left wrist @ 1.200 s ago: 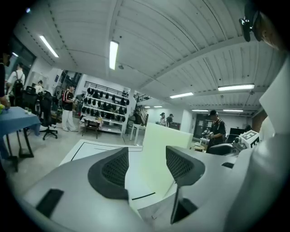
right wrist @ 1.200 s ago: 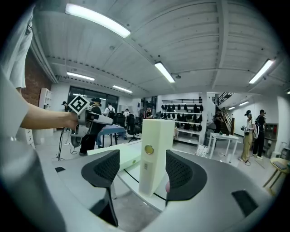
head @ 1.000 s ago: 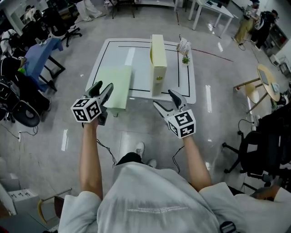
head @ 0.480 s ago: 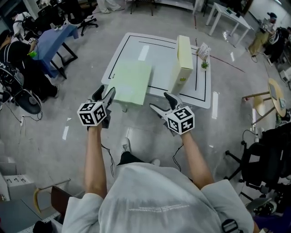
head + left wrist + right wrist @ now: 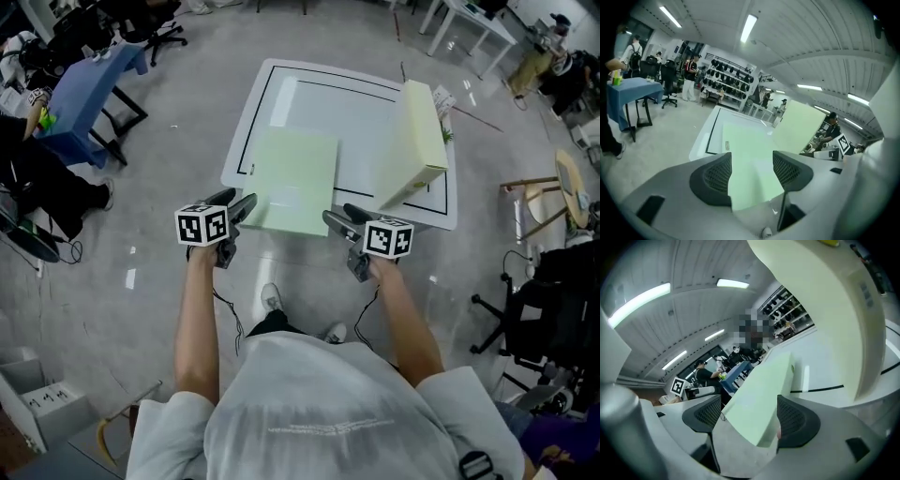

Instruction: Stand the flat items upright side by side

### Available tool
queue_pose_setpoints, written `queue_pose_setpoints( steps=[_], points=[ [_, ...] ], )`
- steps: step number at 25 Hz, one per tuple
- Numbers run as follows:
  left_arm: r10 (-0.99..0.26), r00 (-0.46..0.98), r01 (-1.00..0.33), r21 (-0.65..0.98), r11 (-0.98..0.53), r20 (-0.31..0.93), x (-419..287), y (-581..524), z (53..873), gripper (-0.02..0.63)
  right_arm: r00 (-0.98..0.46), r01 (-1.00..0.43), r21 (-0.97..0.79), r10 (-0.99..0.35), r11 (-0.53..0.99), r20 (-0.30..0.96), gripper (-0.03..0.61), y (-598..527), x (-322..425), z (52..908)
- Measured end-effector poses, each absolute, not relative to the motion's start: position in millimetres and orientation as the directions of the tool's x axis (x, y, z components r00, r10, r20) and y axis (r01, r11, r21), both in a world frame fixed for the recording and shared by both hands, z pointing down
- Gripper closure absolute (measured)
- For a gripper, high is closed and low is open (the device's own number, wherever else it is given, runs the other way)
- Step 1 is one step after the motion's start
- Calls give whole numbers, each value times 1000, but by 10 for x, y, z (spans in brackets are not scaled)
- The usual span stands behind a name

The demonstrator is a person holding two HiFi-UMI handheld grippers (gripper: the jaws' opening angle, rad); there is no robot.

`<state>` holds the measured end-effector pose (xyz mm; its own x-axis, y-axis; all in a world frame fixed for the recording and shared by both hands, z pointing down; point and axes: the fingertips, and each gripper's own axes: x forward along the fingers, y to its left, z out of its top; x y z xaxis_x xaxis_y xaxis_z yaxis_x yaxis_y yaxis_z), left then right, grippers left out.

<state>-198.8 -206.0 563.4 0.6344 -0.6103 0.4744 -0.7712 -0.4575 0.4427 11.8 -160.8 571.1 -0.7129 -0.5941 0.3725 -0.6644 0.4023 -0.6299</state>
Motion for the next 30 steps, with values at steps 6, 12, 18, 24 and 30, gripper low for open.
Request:
queue_pose_setpoints(
  steps=[6,12,18,24,30],
  points=[
    [-446,687,-719,446,-533,574,-1911,-2522,6078,327,-715,-660,-678,-548,324,434,201,-1784,33,6297],
    [-356,690,-682,402,-611,630,-1790,-2766,6301,316,-776,-572,-787,-462,231,429,189,-1667,-17,6680],
    [-285,681,-643,365,-674,674,-1722,-2897,6446,295,-840,-463,-863,-411,202,354,176,-1732,-189,6829],
    [-198,708,-602,432,-672,678,-1745,-2956,6595,295,-858,-441,-870,-388,221,336,178,-1704,-384,6845],
    [-169,756,-558,488,-672,632,-1656,-2977,6535,295,-832,-524,-807,-369,273,415,178,-1578,-443,6852]
  ],
)
